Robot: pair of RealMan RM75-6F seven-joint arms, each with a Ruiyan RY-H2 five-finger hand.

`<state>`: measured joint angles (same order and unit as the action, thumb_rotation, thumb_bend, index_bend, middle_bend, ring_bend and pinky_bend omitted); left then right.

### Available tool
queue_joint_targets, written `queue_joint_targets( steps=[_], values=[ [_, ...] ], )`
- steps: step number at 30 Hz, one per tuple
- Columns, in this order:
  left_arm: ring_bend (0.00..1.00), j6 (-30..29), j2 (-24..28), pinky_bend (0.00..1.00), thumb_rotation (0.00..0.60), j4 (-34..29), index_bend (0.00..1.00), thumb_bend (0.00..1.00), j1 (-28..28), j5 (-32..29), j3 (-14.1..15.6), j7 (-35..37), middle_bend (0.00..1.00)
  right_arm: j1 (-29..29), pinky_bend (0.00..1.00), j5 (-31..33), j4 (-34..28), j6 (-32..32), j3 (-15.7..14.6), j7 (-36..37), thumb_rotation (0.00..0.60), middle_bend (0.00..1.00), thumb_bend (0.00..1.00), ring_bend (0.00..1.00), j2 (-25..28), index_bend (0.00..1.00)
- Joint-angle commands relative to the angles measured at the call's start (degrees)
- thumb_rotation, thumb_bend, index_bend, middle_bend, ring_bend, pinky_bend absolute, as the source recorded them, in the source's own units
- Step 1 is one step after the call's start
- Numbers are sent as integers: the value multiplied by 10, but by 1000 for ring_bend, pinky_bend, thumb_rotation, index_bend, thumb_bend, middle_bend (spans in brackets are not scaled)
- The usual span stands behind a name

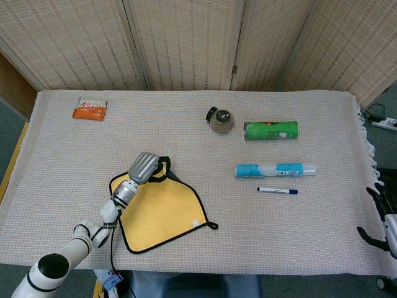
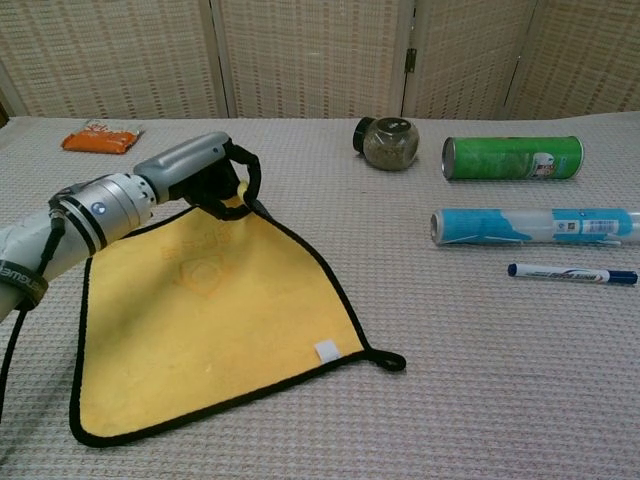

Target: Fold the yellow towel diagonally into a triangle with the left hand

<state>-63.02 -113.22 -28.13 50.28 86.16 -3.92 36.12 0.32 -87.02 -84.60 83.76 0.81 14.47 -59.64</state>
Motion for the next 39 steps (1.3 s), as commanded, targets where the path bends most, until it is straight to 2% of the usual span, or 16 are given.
queue_joint_targets(
  steps=[1,8,16,22,31,39],
  values=[
    [1000,-54,32,1000,600,-77,631,436,-46,-4,-2,-80,1000,0,0,-7,-1,4,-3,1,600,0,336,0,1,0],
    [1000,-119,78,1000,600,-207,625,437,-113,8,24,-153,1000,2,0,-21,-6,16,-7,-1,600,0,335,0,2,0],
    [1000,-196,109,1000,600,-321,616,437,-173,47,56,-249,1000,7,0,-47,-18,43,-13,-14,600,0,335,0,2,0],
    [1000,-204,136,1000,600,-401,614,437,-196,56,66,-278,1000,9,0,-68,-22,55,-21,-22,600,0,335,0,1,0],
    [1000,-207,126,1000,600,-431,614,436,-237,68,93,-315,1000,20,0,-91,-22,87,-27,-23,600,0,335,0,1,0],
    [1000,-218,111,1000,600,-422,615,436,-275,76,108,-321,1000,22,0,-101,-20,95,-32,-23,600,0,335,0,0,0]
  ],
)
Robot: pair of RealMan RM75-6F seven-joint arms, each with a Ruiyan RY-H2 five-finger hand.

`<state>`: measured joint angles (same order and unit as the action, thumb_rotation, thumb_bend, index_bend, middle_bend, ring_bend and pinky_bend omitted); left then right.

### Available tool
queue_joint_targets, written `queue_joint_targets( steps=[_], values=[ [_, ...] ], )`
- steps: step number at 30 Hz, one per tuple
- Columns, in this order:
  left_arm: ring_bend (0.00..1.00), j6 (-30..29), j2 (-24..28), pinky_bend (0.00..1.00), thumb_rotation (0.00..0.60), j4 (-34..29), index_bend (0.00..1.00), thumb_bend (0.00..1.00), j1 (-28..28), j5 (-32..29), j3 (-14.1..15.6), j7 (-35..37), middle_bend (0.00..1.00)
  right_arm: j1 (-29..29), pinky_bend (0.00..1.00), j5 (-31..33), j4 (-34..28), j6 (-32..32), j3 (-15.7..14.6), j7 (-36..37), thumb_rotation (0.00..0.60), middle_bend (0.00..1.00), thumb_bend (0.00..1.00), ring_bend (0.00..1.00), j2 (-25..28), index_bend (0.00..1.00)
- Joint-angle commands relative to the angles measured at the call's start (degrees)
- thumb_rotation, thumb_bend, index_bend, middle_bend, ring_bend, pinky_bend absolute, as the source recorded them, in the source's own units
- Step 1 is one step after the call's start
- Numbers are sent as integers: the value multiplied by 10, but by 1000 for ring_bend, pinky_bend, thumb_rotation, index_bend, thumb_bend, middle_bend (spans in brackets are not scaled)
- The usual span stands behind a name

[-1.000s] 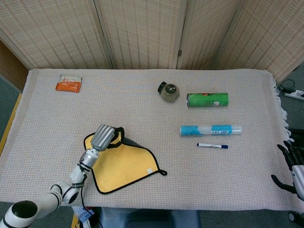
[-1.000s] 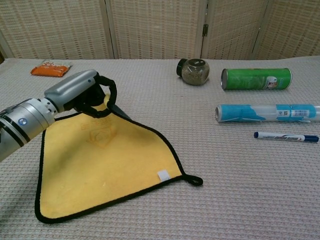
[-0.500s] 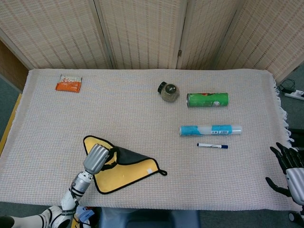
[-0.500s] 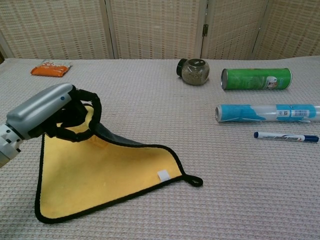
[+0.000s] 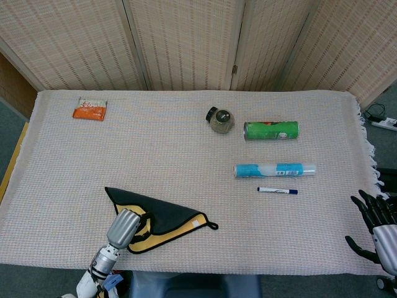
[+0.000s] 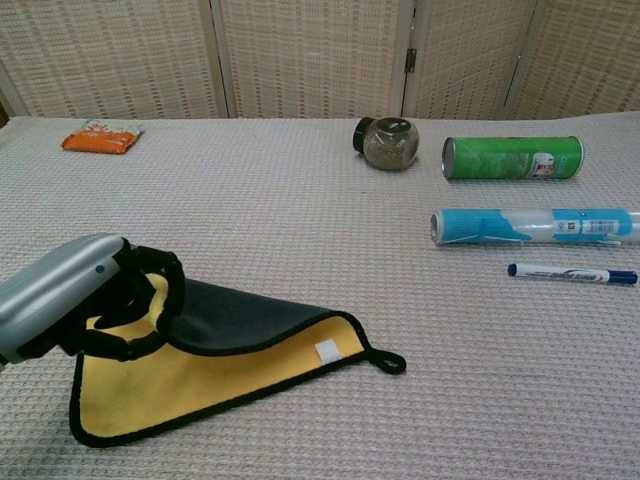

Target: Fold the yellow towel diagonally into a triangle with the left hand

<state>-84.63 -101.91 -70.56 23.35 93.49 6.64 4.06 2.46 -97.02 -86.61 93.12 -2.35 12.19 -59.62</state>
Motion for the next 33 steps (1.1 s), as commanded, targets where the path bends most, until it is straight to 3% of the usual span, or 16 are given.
queue_joint_targets(
  steps=[1,26,33],
  values=[
    [1000,-2,-3,1000,600,3,615,436,-8,5,4,0,1000,1,0,-2,0,2,-1,-1,600,0,335,0,0,0],
    [1000,-19,1,1000,600,32,612,436,-76,41,36,50,1000,0,0,-7,-6,3,-6,-13,600,0,335,0,-5,0],
    [1000,-5,2,1000,600,37,516,436,-82,48,42,48,1000,1,0,-10,-7,5,-7,-16,600,0,336,0,-5,0]
  ],
)
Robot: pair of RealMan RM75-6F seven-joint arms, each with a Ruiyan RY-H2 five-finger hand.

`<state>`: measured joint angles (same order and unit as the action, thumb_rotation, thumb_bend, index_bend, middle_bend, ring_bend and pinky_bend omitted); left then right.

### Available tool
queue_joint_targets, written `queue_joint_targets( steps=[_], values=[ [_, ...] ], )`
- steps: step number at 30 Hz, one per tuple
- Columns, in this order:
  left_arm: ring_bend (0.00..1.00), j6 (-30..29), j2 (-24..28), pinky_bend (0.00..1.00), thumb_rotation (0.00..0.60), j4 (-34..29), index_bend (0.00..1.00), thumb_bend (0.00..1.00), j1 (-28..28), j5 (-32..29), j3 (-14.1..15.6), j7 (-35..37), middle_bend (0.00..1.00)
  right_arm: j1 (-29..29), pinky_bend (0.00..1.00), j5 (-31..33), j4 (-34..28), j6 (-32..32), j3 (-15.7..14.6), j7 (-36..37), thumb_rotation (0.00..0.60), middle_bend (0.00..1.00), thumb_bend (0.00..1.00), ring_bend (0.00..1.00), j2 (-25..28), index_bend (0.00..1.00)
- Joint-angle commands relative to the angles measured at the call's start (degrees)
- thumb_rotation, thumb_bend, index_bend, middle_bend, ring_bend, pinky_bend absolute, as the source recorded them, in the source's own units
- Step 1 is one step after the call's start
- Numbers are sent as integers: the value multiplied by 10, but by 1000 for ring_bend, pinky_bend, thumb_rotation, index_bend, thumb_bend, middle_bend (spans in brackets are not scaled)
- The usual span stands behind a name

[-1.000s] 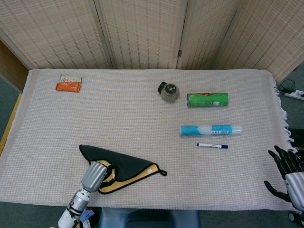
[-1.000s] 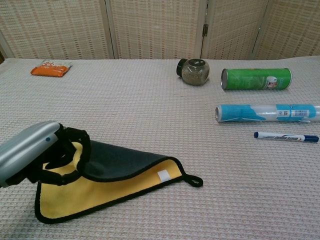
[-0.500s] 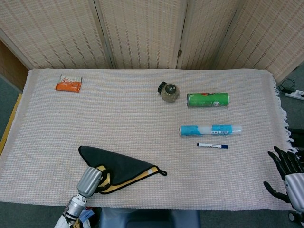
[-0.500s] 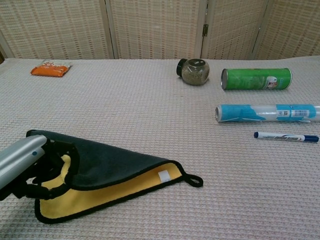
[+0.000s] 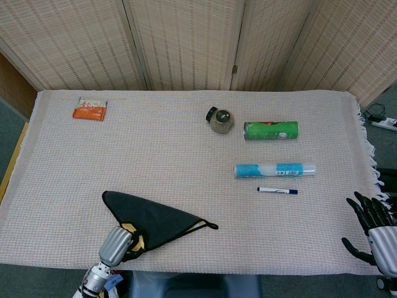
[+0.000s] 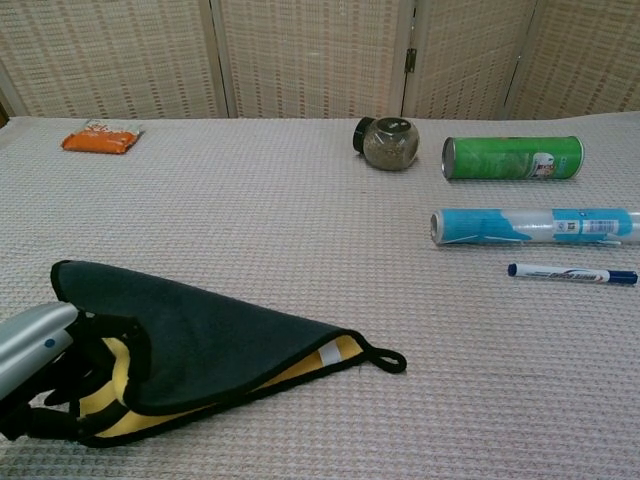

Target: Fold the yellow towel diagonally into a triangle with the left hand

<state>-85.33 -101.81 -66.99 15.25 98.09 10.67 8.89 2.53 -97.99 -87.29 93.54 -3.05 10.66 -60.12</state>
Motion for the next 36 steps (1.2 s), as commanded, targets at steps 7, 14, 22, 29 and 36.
queue_joint_targets(
  steps=[7,14,22,29,36],
  values=[
    [1000,4,11,1000,600,-2,386,435,-5,10,4,-3,1000,1,0,-2,0,2,-1,-1,600,0,335,0,0,0],
    [1000,-14,52,1000,600,-33,376,436,-15,18,2,-24,1000,0,0,-2,0,2,-2,0,600,0,335,0,0,0],
    [1000,-40,107,1000,600,-72,375,436,-30,19,-7,-65,1000,-1,0,-2,-1,0,-2,-3,600,0,335,0,-1,0],
    [1000,6,162,1000,600,-182,385,451,-18,-19,-25,-61,1000,-4,0,-3,-4,-3,-1,-9,600,0,335,0,-3,0],
    [1000,118,184,1000,600,-273,329,583,11,-61,-19,-172,1000,-4,0,-9,-3,-1,-4,-4,600,0,336,0,-1,0]
  ],
)
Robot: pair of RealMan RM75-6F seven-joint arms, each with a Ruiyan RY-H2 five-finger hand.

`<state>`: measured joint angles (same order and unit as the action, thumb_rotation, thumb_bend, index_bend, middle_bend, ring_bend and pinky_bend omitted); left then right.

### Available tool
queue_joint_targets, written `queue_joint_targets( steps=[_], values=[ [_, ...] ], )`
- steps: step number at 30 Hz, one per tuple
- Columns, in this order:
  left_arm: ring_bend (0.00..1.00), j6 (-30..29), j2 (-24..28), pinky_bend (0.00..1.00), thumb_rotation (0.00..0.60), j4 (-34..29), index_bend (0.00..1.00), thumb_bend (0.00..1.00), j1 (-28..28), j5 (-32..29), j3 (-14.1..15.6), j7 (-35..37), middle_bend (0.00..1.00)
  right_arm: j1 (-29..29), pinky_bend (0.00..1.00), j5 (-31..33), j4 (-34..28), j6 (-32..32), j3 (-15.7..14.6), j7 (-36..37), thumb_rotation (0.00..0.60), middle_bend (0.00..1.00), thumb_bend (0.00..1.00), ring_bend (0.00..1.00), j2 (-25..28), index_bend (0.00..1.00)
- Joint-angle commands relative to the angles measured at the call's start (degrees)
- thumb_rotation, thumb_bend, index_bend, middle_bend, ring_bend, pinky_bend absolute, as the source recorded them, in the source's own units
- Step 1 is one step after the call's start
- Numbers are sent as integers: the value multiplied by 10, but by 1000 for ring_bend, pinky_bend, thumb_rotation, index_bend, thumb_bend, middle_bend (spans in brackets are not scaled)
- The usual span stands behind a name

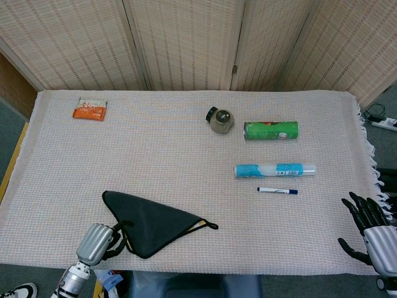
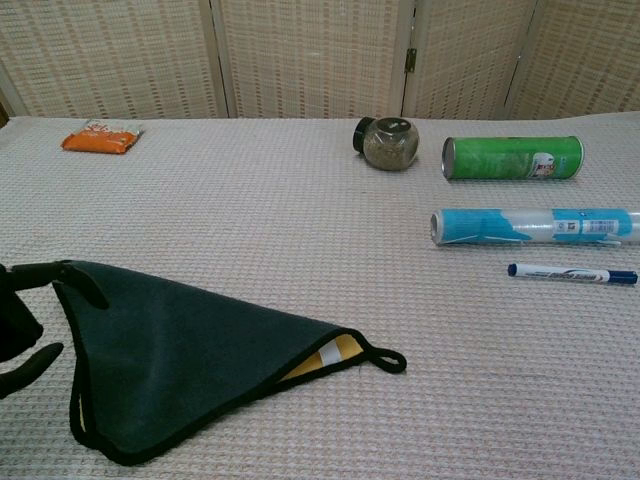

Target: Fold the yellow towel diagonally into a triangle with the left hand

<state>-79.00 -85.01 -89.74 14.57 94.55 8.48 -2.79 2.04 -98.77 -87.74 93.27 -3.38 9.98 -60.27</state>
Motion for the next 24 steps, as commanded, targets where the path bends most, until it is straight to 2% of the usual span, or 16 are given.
queue_joint_targets(
  steps=[1,3,6,8,24],
  values=[
    [1000,71,18,1000,600,-55,318,598,21,-32,6,-75,1000,1,0,-2,2,3,-1,5,600,0,335,0,2,0],
    [1000,91,19,1000,600,-66,278,651,26,-42,6,-105,1000,2,0,-3,4,6,-2,8,600,0,336,0,2,0],
    [1000,114,20,1000,600,-78,222,780,32,-65,-2,-139,1000,3,0,-7,6,11,-3,11,600,0,335,0,4,0],
    [1000,124,25,1000,600,-86,216,804,35,-79,-5,-156,1000,5,0,-8,7,14,-3,13,600,0,335,0,4,0],
    [1000,145,44,1000,600,-87,258,813,18,-132,5,-198,1000,4,0,-12,6,14,-6,8,600,0,335,0,2,0]
  ],
)
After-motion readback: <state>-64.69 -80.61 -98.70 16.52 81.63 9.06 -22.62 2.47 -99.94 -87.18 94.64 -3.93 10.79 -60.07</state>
